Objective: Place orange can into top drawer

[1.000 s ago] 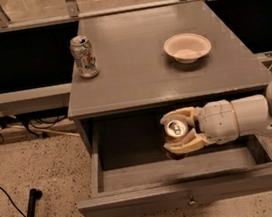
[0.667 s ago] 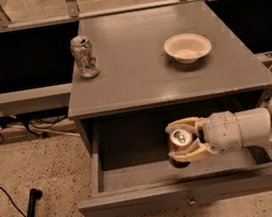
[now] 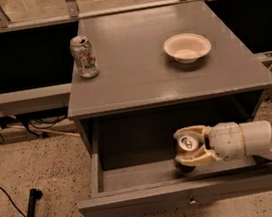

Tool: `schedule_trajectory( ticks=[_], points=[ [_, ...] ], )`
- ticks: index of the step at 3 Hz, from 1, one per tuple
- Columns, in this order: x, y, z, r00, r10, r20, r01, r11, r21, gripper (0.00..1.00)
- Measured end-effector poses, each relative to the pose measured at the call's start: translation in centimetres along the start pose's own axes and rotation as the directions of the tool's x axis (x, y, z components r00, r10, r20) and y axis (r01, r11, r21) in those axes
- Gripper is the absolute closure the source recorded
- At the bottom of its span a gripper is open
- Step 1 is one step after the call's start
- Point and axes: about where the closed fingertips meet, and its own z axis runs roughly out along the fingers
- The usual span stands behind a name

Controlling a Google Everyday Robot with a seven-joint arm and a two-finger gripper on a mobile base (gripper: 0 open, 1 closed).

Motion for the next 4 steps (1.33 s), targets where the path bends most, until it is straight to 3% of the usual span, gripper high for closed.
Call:
schedule_trajectory(
  ticks=[2, 3, 4],
  points=[
    [2.0, -3.0, 0.1, 0.998, 0.052, -0.036, -0.050, 0.9982, 0.034, 1.00],
    [2.8, -3.8, 0.7, 0.998, 0.051, -0.035, -0.050, 0.9983, 0.029, 0.85],
    [3.4, -4.0, 1.4, 0.999, 0.027, -0.027, -0.026, 0.9992, 0.029, 0.62]
  ],
)
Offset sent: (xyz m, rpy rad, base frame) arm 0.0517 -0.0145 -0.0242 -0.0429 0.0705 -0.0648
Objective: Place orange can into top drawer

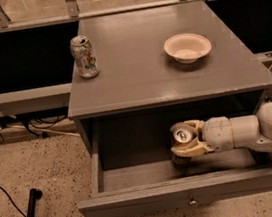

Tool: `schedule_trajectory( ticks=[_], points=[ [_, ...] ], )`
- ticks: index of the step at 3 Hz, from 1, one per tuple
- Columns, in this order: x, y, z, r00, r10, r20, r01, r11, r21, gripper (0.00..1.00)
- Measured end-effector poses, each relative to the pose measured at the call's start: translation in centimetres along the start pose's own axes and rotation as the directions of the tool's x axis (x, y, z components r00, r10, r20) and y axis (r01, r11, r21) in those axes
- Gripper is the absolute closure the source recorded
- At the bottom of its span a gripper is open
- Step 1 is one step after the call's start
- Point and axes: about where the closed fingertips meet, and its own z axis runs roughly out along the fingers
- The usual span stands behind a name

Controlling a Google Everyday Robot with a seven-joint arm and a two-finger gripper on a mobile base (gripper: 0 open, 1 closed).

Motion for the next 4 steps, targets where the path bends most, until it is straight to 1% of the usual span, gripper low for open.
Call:
schedule_trajectory(
  ticks=[2, 3, 4],
  points=[
    [-0.12, 0.12, 0.39, 1.000, -0.002, 0.003, 0.002, 1.0000, -0.008, 0.15],
    [-0.18, 0.18, 0.58, 1.000, -0.002, 0.005, 0.002, 0.9999, -0.012, 0.00],
    [-0.81, 0.45, 0.35, 1.000, -0.003, 0.020, 0.003, 0.9998, -0.018, 0.00]
  ],
)
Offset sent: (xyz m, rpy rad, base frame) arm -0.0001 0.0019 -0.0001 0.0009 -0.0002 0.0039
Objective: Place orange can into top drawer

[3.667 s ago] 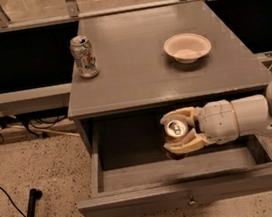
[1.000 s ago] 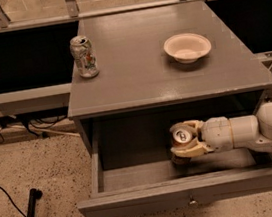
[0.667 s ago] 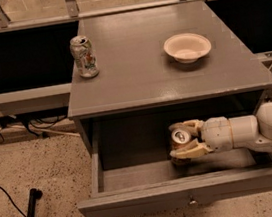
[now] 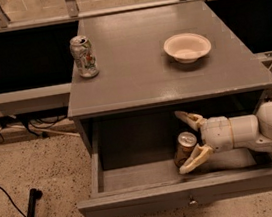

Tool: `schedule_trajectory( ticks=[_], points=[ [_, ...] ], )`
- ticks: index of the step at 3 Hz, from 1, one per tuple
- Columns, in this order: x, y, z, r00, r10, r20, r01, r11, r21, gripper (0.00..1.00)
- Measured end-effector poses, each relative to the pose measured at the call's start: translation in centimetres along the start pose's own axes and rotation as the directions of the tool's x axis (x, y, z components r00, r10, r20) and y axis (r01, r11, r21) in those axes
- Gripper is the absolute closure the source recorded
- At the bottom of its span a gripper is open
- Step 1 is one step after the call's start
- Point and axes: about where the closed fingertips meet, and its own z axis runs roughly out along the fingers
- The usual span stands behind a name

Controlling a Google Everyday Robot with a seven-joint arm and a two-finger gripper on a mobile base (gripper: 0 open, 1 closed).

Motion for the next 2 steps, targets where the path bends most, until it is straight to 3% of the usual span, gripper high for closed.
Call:
schedule_trajectory(
  ticks=[2],
  points=[
    [-3.5, 2.8, -2.9, 0.999, -0.029, 0.035, 0.031, 0.9977, -0.060, 0.00]
  ],
)
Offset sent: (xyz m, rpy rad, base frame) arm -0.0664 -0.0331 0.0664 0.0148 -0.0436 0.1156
